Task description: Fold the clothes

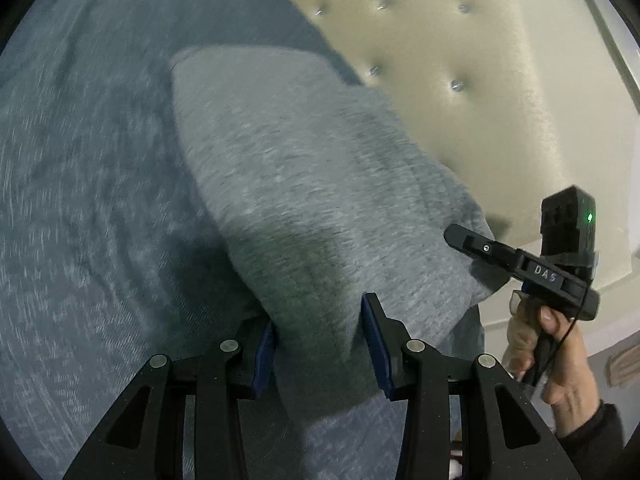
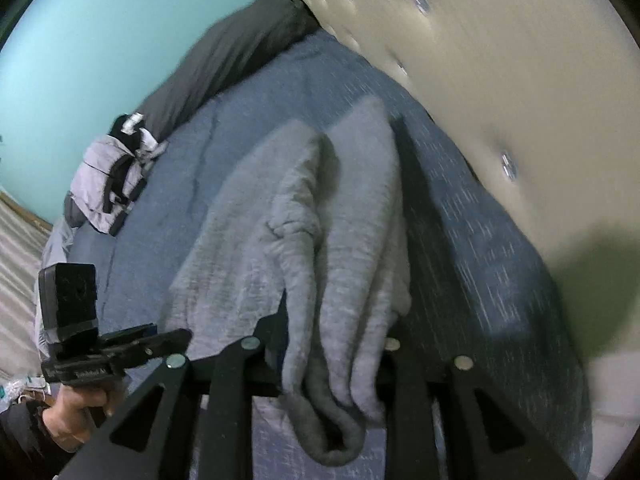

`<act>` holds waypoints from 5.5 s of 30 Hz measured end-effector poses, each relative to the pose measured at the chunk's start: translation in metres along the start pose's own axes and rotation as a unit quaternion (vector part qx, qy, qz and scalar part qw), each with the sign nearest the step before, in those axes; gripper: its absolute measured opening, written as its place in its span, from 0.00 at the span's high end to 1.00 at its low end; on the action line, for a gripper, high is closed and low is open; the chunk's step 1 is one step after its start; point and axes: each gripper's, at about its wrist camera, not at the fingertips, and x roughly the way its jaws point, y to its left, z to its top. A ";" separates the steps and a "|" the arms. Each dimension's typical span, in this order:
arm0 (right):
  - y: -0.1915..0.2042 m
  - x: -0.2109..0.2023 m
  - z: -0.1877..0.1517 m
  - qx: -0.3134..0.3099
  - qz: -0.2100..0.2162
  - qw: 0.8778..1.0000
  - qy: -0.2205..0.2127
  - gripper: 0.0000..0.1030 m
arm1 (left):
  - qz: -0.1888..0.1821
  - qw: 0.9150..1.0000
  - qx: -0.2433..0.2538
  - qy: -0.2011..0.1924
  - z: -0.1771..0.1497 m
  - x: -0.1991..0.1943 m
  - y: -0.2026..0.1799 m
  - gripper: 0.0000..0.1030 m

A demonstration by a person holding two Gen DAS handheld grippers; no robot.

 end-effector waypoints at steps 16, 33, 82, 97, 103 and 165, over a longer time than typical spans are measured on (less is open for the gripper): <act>0.034 -0.035 -0.007 -0.061 -0.049 0.994 -0.082 0.89 | 0.067 0.989 0.128 -0.026 0.000 -0.024 -0.040 0.57; -0.024 0.017 -0.029 0.051 -0.083 0.993 -0.063 1.00 | 0.113 0.977 0.180 -0.009 -0.016 -0.013 -0.038 0.58; 0.081 -0.103 -0.118 0.045 -0.092 0.977 -0.185 1.00 | 0.153 0.972 0.163 -0.077 -0.085 -0.158 -0.078 0.58; 0.142 -0.150 -0.152 0.040 -0.102 0.972 -0.207 1.00 | 0.145 0.967 0.182 -0.106 -0.113 -0.219 -0.098 0.58; 0.164 -0.168 -0.165 0.042 -0.103 0.971 -0.213 1.00 | 0.138 0.964 0.192 -0.120 -0.124 -0.244 -0.108 0.57; 0.310 -0.243 -0.288 0.033 -0.120 0.962 -0.241 0.44 | 0.126 0.943 0.252 -0.178 -0.231 -0.387 -0.122 0.07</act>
